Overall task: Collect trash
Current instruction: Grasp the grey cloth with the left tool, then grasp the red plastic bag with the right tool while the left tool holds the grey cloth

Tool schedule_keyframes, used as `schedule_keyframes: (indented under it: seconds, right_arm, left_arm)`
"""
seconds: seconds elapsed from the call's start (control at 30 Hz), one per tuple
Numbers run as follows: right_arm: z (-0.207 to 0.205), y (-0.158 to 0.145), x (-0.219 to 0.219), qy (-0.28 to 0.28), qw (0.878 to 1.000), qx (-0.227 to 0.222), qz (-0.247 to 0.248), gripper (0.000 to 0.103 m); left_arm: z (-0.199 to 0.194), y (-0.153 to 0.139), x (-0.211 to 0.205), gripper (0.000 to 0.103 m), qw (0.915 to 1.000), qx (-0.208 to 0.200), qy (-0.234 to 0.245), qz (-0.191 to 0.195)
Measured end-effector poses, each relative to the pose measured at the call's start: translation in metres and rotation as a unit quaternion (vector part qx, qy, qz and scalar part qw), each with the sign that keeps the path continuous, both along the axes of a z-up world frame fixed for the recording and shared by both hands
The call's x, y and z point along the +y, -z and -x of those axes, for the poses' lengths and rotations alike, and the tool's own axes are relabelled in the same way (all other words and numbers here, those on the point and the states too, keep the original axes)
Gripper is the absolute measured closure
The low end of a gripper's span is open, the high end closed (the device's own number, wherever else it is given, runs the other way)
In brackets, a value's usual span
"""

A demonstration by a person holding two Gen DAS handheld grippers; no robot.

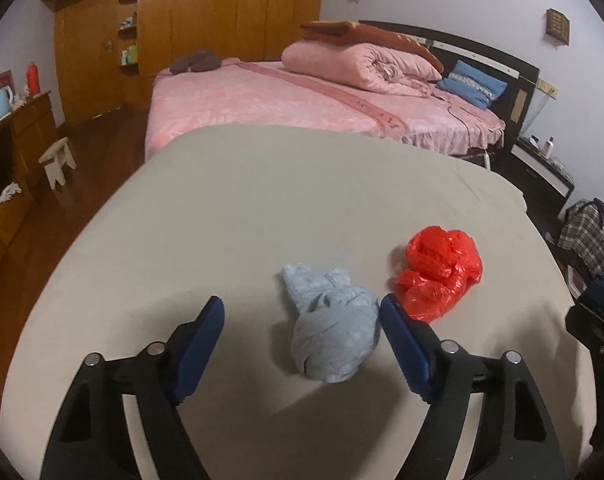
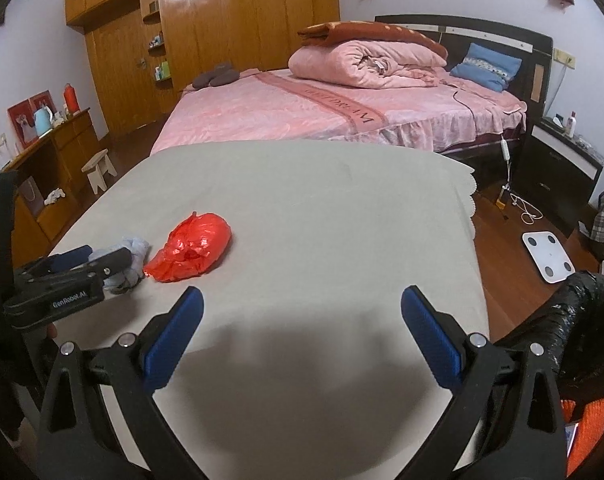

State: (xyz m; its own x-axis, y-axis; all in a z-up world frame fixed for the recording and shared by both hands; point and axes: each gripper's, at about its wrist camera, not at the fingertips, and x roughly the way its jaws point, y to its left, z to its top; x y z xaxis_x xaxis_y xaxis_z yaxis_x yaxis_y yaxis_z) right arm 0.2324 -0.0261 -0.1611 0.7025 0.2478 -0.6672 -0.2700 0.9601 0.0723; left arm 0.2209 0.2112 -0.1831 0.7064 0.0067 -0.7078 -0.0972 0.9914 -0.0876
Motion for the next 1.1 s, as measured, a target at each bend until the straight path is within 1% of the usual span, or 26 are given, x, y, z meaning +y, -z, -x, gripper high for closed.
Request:
schedule_keyframes:
  seconds: [0.03,0.1,0.13,0.2,0.3,0.4,0.6,0.73,0.8,0.97,1.03,1.1]
  right_arm:
    - [0.0,0.001,0.001,0.0,1.0,0.0,0.0,0.007]
    - [-0.001,0.002,0.003,-0.001,1.0,0.001,-0.001,0.007]
    - [-0.002,0.002,0.004,-0.001,1.0,0.002,-0.001,0.007]
    - [-0.004,0.003,0.006,-0.001,1.0,0.004,-0.003,0.007]
    - [-0.006,0.005,0.01,-0.001,1.0,0.008,-0.003,0.007]
    - [-0.008,0.007,0.012,-0.001,1.0,0.01,-0.004,0.007]
    - [-0.019,0.005,0.027,-0.007,1.0,0.007,-0.013,0.007]
    - [-0.034,0.006,0.044,-0.013,0.999,0.015,-0.029,0.007]
    - [-0.041,0.009,0.058,-0.019,0.999,0.018,-0.027,0.007]
    - [-0.057,0.018,0.083,-0.027,0.999,0.032,-0.018,0.007]
    - [-0.063,0.024,0.092,-0.031,0.998,0.045,-0.01,0.007]
    - [-0.065,0.027,0.098,-0.036,0.998,0.053,-0.005,0.008]
  left_arm:
    - [0.0,0.0,0.0,0.03,1.0,0.001,0.004,0.0]
    - [0.0,0.001,-0.003,0.043,0.9998,0.003,0.019,0.004]
    - [-0.002,0.001,-0.003,0.047,0.9996,0.003,0.026,0.007]
    - [-0.001,0.001,-0.007,0.065,0.9989,0.002,0.045,0.015]
    - [0.0,-0.001,-0.01,0.067,0.9985,-0.002,0.053,0.014]
    - [0.003,-0.003,-0.006,0.068,0.9986,-0.01,0.046,0.022]
    - [0.013,-0.011,0.015,0.068,0.9996,-0.023,0.012,-0.007]
    - [0.014,-0.013,0.028,0.068,0.9995,-0.021,0.003,-0.021]
    - [0.014,-0.013,0.035,0.068,0.9995,-0.018,-0.002,-0.025]
    - [0.015,-0.005,0.049,0.067,0.9997,-0.003,-0.015,-0.02]
    - [0.017,-0.003,0.054,0.067,0.9998,-0.005,-0.015,-0.009]
    - [0.016,-0.003,0.055,0.067,0.9999,-0.004,-0.015,-0.008]
